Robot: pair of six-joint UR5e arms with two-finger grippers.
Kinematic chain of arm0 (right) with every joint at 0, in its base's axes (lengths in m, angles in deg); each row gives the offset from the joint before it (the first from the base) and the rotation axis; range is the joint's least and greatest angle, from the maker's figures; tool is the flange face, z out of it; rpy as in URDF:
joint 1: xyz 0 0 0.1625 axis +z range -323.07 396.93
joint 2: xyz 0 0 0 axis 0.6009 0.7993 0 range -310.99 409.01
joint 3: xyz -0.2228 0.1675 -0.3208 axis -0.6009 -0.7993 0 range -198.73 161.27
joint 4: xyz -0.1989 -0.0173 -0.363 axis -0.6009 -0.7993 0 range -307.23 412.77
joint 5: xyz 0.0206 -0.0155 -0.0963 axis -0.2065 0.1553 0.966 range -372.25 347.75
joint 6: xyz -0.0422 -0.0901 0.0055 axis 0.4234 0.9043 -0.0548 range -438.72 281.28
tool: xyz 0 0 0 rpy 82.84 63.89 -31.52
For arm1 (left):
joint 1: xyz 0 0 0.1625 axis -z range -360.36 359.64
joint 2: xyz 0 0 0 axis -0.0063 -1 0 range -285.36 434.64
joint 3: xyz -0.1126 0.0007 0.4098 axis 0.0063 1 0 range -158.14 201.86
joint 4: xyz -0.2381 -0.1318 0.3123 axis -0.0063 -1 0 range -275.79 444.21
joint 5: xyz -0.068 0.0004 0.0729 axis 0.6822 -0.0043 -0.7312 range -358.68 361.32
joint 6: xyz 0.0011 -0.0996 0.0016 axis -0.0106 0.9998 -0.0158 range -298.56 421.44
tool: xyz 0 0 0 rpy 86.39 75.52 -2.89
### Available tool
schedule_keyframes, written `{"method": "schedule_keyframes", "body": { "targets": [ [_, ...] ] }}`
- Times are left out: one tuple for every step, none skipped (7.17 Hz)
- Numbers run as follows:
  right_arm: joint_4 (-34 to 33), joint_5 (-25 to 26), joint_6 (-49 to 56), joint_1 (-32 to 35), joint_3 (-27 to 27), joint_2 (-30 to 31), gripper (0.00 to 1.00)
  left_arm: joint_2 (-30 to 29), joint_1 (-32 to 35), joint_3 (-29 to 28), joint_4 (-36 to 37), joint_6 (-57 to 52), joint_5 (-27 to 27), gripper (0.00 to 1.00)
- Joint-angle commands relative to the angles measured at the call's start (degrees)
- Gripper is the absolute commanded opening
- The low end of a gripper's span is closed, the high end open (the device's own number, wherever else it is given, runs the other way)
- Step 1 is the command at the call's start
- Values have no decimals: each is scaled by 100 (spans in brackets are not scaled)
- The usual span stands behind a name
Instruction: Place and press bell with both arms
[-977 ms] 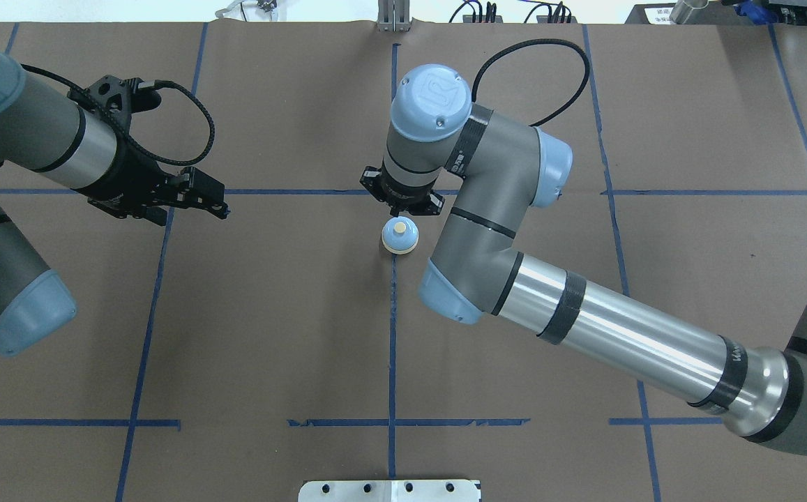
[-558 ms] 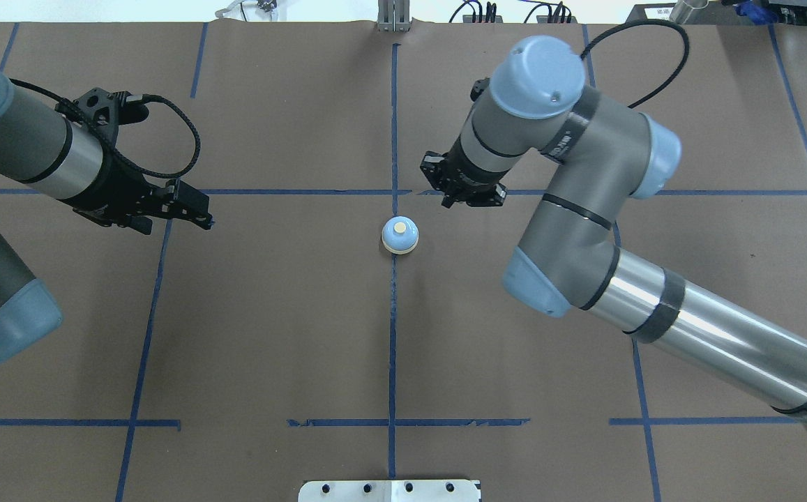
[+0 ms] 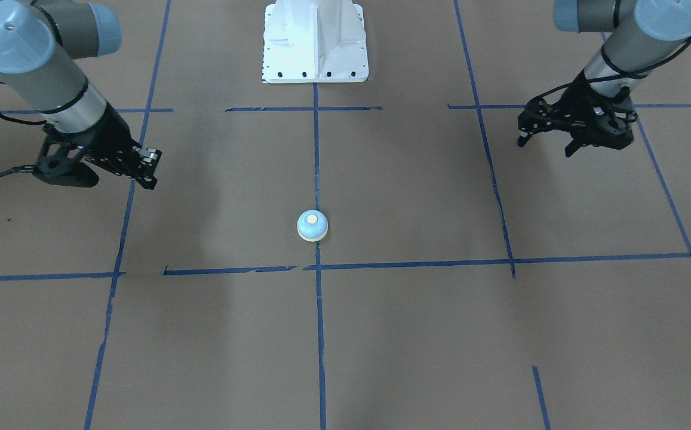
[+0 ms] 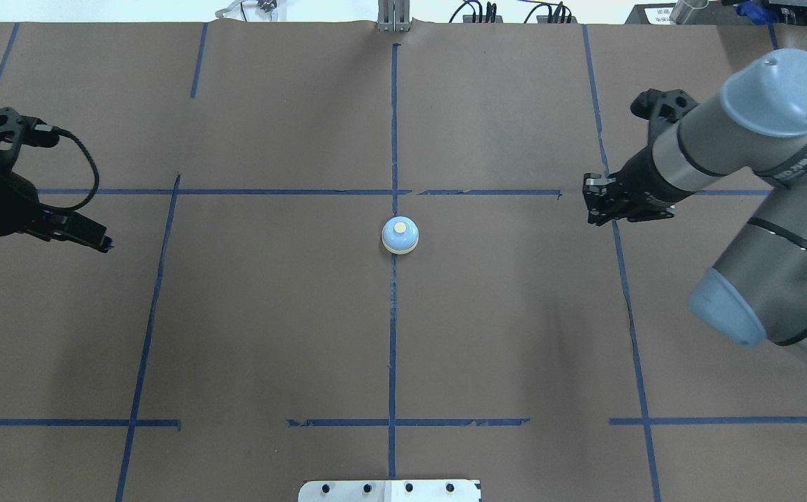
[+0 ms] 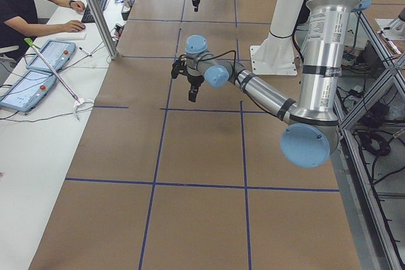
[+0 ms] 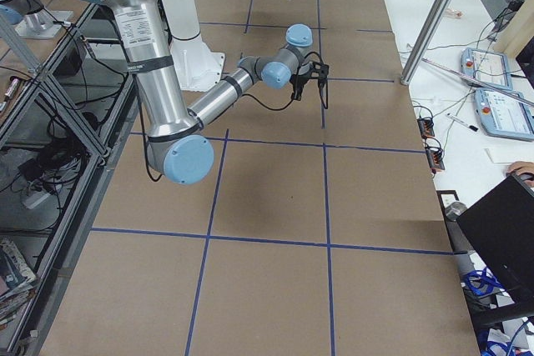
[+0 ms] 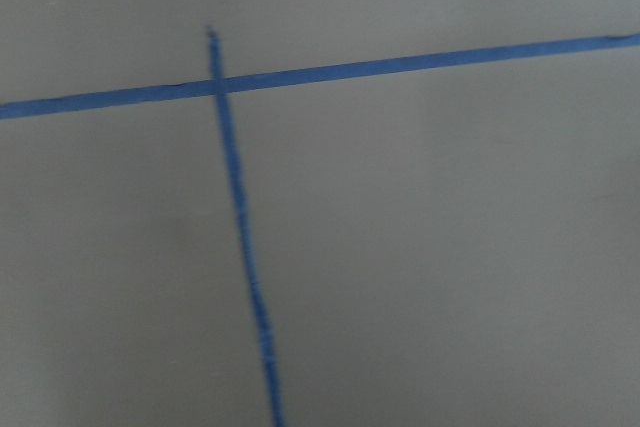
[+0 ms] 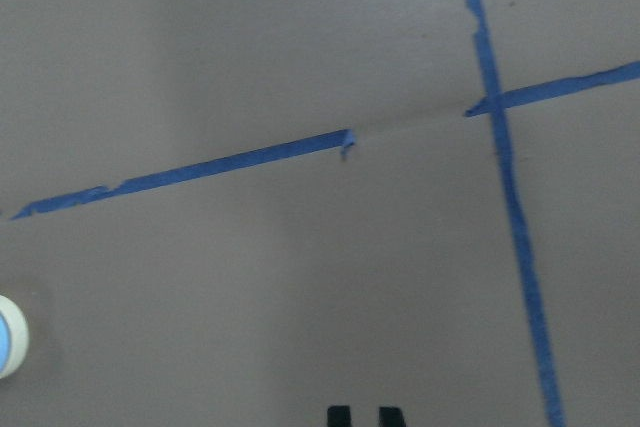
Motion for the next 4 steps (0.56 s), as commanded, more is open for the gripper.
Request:
{"method": "schedule_keyframes", "body": {
  "targets": [
    [-10, -99, 1253, 613, 218, 843, 100, 584, 946, -90, 87, -1575, 305, 100],
    [-54, -247, 2312, 1112, 165, 1142, 100, 751, 1342, -274, 97, -2217, 358, 100],
    [-72, -640, 3323, 1744, -79, 1380, 100, 762, 1738, -624, 88, -2850, 558, 100],
    [-80, -984, 4247, 2316, -447, 1460, 100, 762, 2220, -967, 88, -3396, 848, 100]
  ]
}}
